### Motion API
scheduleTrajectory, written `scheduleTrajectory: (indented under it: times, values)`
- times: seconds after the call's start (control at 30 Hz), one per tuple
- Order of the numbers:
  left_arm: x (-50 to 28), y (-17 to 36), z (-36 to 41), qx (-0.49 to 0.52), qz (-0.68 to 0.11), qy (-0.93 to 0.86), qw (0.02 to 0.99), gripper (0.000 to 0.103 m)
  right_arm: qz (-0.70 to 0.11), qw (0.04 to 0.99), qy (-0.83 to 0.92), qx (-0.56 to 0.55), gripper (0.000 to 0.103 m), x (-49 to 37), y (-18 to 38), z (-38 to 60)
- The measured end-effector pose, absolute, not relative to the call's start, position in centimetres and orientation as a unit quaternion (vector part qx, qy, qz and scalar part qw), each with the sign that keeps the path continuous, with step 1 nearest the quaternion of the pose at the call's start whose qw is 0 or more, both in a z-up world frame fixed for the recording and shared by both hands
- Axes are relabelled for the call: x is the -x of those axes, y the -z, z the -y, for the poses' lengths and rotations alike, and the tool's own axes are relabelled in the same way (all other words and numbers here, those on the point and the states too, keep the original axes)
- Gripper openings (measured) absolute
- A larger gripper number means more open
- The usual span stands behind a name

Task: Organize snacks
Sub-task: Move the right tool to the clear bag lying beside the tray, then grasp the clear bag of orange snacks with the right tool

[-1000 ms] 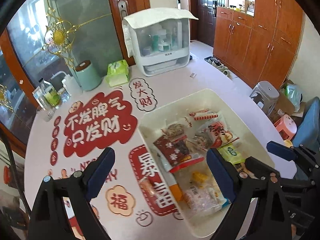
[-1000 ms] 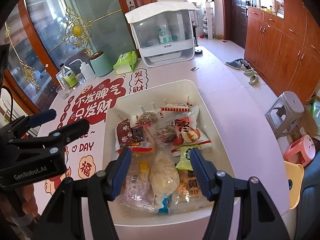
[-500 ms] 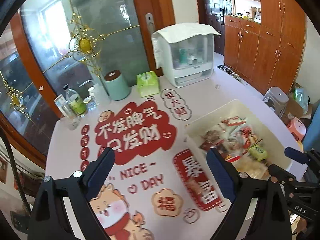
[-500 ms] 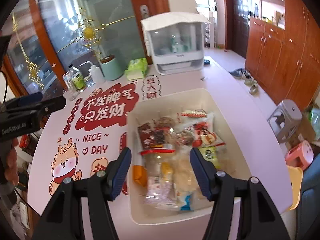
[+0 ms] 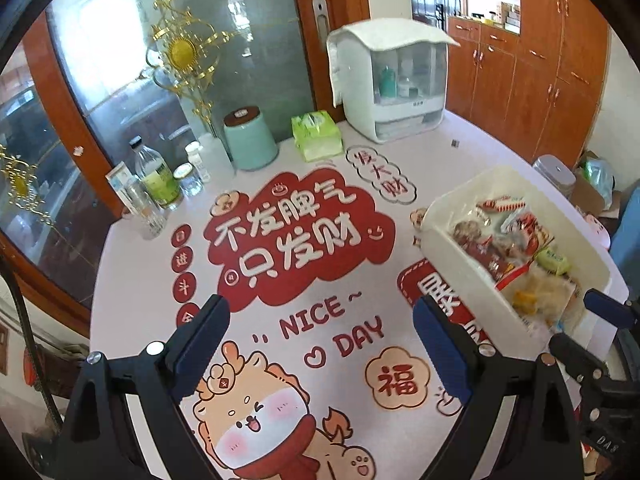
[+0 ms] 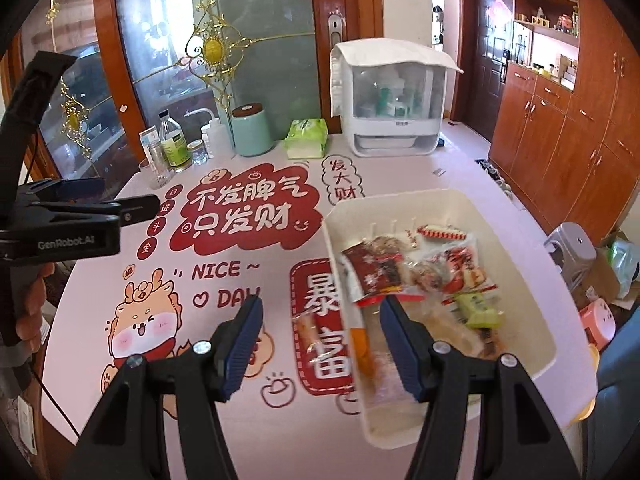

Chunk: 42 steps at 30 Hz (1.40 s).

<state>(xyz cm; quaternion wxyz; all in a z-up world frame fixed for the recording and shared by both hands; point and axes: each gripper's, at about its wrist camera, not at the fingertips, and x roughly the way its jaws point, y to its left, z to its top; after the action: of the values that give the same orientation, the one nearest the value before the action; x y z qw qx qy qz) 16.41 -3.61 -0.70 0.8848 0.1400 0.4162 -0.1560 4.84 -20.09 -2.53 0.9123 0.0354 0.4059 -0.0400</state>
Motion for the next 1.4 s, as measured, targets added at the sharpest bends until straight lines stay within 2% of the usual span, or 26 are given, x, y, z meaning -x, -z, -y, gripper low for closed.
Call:
scheduleTrajectory:
  times: [0.3,0.5,0.83,1.17,1.23,1.37,1.4]
  values:
    - [-18.9,8.3,3.3,-0.134,-0.444,0.187,0.866,0.092,-0.429,0.898,0.08,-0.06,0.062,-6.1,10.0,16.3]
    - [-19.8,11.9,4.1,-0.134,-0.46,0.196,0.856,0.092,-0.452,0.883,0.118,-0.037,0.062,-7.8,15.1,15.1]
    - [-21.2,14.2,3.8,-0.13,-0.478,0.192,0.847,0.092,-0.466,0.873,0.143,-0.017,0.062,-12.2,18.1,15.8]
    - [-22.1,15.3,2.8,-0.119,-0.491,0.174,0.845,0.092,-0.496,0.856,0.136,-0.059,0.059,-14.0,20.6,17.3]
    - [-22.1,15.4,2.7,-0.117,-0.494,0.172,0.844,0.092,-0.496,0.856,0.133,-0.056,0.055,-14.1,20.6,17.2]
    - [-21.9,15.6,2.5,-0.114,-0.498,0.168,0.843,0.092,-0.499,0.856,0.122,-0.058,0.021,-14.0,20.3,17.0]
    - [-21.8,15.7,2.4,-0.113,-0.5,0.168,0.842,0.092,-0.5,0.855,0.12,-0.063,0.021,-13.9,20.2,17.1]
